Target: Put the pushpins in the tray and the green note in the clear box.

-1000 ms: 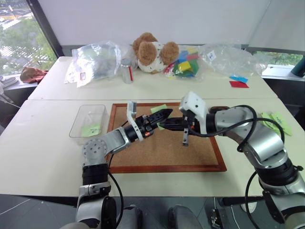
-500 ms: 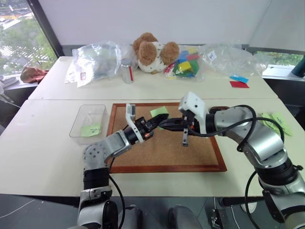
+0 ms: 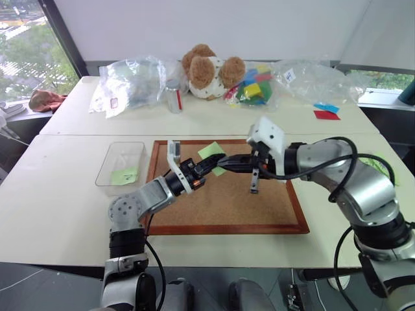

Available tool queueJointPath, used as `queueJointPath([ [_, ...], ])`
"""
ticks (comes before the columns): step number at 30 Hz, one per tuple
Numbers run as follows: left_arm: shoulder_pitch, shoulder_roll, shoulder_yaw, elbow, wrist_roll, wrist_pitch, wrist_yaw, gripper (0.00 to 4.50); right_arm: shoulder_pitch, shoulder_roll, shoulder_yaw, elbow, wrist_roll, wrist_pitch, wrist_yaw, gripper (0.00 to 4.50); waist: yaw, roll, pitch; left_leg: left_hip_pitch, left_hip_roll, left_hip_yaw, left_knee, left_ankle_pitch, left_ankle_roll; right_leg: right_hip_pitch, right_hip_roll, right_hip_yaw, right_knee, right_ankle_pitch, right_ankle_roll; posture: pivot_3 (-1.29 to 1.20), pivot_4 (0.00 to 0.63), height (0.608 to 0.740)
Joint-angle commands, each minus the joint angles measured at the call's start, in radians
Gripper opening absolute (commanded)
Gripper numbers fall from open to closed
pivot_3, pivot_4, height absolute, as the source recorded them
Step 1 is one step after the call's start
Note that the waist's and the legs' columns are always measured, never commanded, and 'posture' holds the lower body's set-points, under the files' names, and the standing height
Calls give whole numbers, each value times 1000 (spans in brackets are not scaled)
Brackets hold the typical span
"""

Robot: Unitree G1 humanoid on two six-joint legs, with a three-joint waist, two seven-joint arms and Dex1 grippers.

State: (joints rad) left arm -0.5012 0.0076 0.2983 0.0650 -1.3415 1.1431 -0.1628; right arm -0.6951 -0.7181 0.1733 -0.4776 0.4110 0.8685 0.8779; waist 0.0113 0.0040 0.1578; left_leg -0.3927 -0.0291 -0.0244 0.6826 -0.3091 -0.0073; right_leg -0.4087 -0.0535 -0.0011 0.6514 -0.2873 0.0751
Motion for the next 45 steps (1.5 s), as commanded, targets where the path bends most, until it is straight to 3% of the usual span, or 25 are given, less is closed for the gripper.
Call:
queueJointPath([
  [1, 5, 5, -4, -28, -15, -17, -11, 33, -41, 0, -91, 30, 3, 13, -56, 0, 0, 0, 0, 0, 0, 0, 0, 0, 0, 0, 0, 0, 0, 0, 0, 0, 150, 740],
  [8, 14, 25, 18, -52, -71, -24, 17, 33, -7, -64, -208, 384, -93, -84, -138, 0, 2, 0, 0, 0, 0, 0, 0, 0, 0, 0, 0, 0, 0, 0, 0, 0, 150, 740],
  [19, 6, 150, 45, -86, -250, -19, 77, 33, -42, -68, -194, 981, -252, -388, -165, 0, -9, 0, 0, 0, 0, 1, -1, 1, -1, 0, 1, 1, 0, 0, 0, 0, 150, 740],
  [26, 6, 220, 14, -86, -334, -15, 99, 33, -121, -38, -199, 1213, -282, -484, -162, 0, -20, 0, 0, 0, 0, 1, 0, 1, -1, 0, 1, 1, 0, 0, 0, 0, 150, 740],
  [36, 42, 241, -43, -137, -415, -50, 150, 33, -167, -12, -199, 1364, -314, -547, -158, 0, -23, 0, 0, 1, 0, 1, 0, 1, -2, 0, 1, 1, 1, 0, 0, 0, 150, 740],
  [40, 60, 258, -54, -158, -442, -70, 166, 0, -176, -9, -215, 1363, -307, -545, -156, 1411, -23, 0, 0, 1, 0, 1, 0, 1, -2, 0, 1, 1, 1, 0, 0, 0, 150, 740],
  [45, 61, 280, -61, -160, -450, -93, 172, 0, -182, -25, -217, 1328, -308, -530, -147, 4011, -22, 0, 0, 0, 0, 1, 0, 1, -2, 0, 1, 1, 1, 0, 0, 0, 150, 740],
])
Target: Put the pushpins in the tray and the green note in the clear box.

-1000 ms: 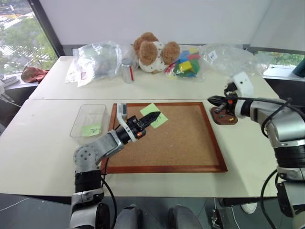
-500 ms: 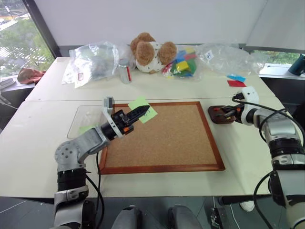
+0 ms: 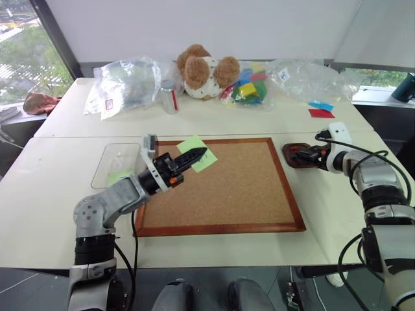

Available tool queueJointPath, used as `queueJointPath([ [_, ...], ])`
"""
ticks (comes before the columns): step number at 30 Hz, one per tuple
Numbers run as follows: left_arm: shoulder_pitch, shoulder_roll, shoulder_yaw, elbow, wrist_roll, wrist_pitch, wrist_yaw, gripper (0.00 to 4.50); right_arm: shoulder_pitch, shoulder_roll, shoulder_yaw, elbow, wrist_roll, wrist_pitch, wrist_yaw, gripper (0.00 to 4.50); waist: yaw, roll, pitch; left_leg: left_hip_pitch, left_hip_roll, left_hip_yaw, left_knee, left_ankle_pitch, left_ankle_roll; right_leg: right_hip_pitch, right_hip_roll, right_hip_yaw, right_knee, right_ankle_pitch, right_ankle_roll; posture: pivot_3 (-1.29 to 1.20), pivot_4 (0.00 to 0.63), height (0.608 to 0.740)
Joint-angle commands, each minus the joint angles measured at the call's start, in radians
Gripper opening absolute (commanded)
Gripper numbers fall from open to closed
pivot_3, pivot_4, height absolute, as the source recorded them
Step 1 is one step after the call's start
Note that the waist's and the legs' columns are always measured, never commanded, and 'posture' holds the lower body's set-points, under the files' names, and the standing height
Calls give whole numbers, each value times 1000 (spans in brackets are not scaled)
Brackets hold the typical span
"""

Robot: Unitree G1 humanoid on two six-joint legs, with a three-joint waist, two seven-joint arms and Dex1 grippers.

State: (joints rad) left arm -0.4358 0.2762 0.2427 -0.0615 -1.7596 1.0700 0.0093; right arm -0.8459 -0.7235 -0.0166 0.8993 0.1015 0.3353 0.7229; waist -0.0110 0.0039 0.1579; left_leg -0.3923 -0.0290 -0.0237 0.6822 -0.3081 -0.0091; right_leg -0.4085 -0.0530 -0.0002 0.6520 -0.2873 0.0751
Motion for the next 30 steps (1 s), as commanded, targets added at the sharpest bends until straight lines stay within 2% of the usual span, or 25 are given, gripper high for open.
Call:
queueJointPath([
  [1, -5, 16, -7, -33, -33, -24, -1, 0, -30, -23, -29, -62, 4, 10, 13, 4011, 0, 0, 0, 0, 0, 0, 0, 0, 0, 0, 0, 0, 0, 0, 0, 0, 150, 740],
  [8, -7, 47, -17, -39, -39, -43, -3, 0, -5, -53, -45, -239, 36, 90, 75, 4011, 0, 0, 0, 0, 0, 0, 0, 0, 0, 0, 0, 0, 0, 0, 0, 0, 150, 740],
  [13, -8, 87, -12, -61, -54, -58, 2, 0, 89, -81, -43, -571, 126, 185, 218, 4011, 1, 0, 0, 0, 0, -1, -1, 0, 0, -1, 0, 0, 0, 0, 0, 0, 150, 740],
  [18, 3, 141, 25, -132, -95, -113, 54, 0, 195, -94, -31, -959, 281, 282, 355, 4011, 0, 0, 0, 0, 0, -1, -1, 0, 0, -1, 0, 0, 0, 0, 0, 0, 150, 740],
  [25, 85, 241, 116, -292, -107, -237, 163, 0, 211, -70, 27, -1133, 349, 337, 384, 4011, 2, 0, 0, 0, 0, -1, -1, 0, 0, -1, -1, 0, 0, 0, 0, 0, 150, 740],
  [30, 129, 357, 223, -327, 41, -328, 217, 0, 200, -34, 68, -1146, 351, 327, 376, 4011, 2, 0, 0, 0, 0, -1, -1, 0, 0, 0, -1, 0, 0, 0, 0, 0, 150, 740],
])
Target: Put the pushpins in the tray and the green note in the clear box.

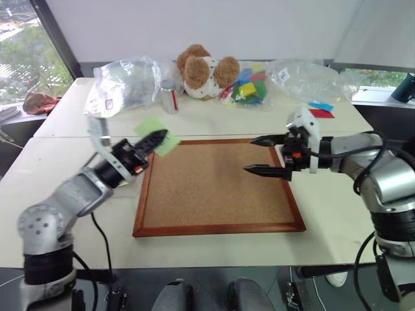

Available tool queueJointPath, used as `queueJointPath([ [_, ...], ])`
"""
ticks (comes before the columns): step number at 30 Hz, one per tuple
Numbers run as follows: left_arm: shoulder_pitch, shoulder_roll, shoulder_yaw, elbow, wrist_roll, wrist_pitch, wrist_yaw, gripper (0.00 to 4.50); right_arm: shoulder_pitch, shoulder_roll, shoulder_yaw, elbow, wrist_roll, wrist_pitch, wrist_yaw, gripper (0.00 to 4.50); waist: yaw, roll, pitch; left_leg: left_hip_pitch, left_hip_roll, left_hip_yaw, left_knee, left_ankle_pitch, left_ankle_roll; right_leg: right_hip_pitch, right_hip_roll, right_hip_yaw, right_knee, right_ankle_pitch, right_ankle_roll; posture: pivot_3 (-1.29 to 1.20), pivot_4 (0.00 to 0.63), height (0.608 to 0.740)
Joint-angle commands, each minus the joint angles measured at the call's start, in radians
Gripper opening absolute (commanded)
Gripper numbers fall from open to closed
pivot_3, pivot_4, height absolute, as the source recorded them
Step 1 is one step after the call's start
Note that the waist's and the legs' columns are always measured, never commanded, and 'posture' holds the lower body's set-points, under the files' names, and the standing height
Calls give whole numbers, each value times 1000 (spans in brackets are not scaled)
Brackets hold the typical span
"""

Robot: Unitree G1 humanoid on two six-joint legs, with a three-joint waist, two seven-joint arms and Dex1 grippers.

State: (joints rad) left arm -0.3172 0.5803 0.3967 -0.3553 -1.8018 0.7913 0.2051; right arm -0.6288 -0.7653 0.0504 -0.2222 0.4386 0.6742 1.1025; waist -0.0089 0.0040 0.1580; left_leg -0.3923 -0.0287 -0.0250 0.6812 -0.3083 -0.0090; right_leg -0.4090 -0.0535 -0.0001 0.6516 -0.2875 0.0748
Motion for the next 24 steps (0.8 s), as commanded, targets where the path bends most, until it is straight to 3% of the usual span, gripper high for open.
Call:
queueJointPath([
  [1, 18, 77, 84, -25, 128, -61, 25, 0, -19, 13, 8, -22, 11, -18, -2, 4011, 1, 0, 0, 0, 0, 0, 0, 0, 0, 0, 0, 0, 0, 0, 0, 0, 150, 740],
  [7, 88, 213, 76, 63, 387, -37, -55, 0, -32, 27, 40, -3, -7, -56, 9, 4011, 1, 0, 0, 0, 0, 0, -1, 0, 0, 0, 0, 0, -1, 0, 0, 0, 150, 740],
  [15, 49, 223, -32, 245, 628, 20, -161, 0, -34, 28, 48, -1, -15, -77, 3, 4011, 1, 0, 0, 0, 0, 0, -2, -2, 3, 0, 0, 0, -1, 0, 0, 0, 150, 740],
  [18, 16, 214, -49, 296, 698, 36, -192, 848, -33, 26, 43, -2, -21, -79, -3, 4075, -1, 0, 0, 0, 0, 0, -2, -2, 3, -1, 0, 0, -1, 0, 0, 0, 150, 740],
  [24, -25, 220, -80, 328, 810, 73, -281, 3770, -17, 16, 31, -13, -23, -80, -16, 4075, -1, 0, 0, 0, 0, 0, -3, -1, 2, -1, -1, 0, -1, 0, 0, 0, 150, 740],
])
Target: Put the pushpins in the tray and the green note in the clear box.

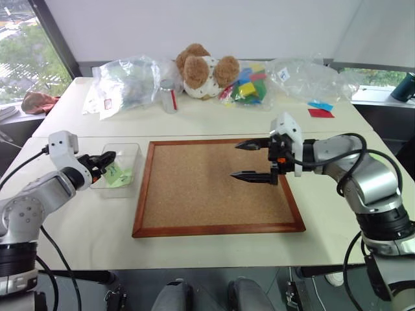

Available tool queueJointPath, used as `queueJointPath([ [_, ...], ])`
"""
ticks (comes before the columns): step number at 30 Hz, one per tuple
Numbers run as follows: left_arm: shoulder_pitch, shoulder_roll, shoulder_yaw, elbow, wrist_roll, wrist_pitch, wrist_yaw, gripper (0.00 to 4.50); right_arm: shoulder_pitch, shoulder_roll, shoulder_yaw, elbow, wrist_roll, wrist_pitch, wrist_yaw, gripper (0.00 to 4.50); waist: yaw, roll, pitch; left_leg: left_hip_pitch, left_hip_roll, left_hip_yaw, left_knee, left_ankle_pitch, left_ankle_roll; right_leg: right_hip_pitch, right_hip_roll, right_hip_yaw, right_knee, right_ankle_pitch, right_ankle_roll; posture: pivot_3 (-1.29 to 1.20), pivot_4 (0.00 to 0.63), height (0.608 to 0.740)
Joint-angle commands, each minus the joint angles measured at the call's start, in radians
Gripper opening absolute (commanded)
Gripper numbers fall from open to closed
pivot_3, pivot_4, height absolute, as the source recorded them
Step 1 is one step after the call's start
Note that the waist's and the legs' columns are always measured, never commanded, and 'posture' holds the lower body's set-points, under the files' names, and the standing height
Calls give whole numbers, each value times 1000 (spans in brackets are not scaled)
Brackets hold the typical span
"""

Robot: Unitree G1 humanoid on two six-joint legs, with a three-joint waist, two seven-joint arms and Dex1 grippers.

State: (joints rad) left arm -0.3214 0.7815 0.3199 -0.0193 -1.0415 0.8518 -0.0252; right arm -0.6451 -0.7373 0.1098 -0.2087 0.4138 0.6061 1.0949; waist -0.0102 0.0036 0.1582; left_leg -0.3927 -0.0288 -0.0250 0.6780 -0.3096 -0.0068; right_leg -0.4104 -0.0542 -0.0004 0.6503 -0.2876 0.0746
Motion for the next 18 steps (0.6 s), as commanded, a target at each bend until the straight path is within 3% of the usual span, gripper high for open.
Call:
queueJointPath([
  [1, -32, 23, -2, -13, 62, 15, -68, 4235, 1, -11, -30, -25, 2, -13, -12, 4075, 0, 0, 0, 0, 0, 0, 0, 0, 0, 0, 0, 0, 0, 0, 0, 0, 150, 740],
  [2, -41, 24, 1, -16, 74, 18, -80, 4435, 1, -11, -31, -23, 2, -13, -14, 4075, 0, 0, 0, 0, 0, 0, 0, 0, 0, 0, 0, 0, 0, 0, 0, 0, 150, 740],
  [8, -79, 51, 13, -73, 127, 35, -156, 4435, 5, -19, -33, -8, -7, -25, -16, 4075, 0, 0, 0, 0, 0, 0, 0, 0, 0, 0, 0, 0, 0, 0, 0, 0, 150, 740],
  [18, -113, 94, 112, -225, 0, 136, -308, 4435, 36, -91, -81, 7, -2, -22, -7, 4075, 0, 0, 0, -1, 0, 0, 0, 0, 1, 0, -1, 0, -1, 0, 0, 0, 150, 740],
])
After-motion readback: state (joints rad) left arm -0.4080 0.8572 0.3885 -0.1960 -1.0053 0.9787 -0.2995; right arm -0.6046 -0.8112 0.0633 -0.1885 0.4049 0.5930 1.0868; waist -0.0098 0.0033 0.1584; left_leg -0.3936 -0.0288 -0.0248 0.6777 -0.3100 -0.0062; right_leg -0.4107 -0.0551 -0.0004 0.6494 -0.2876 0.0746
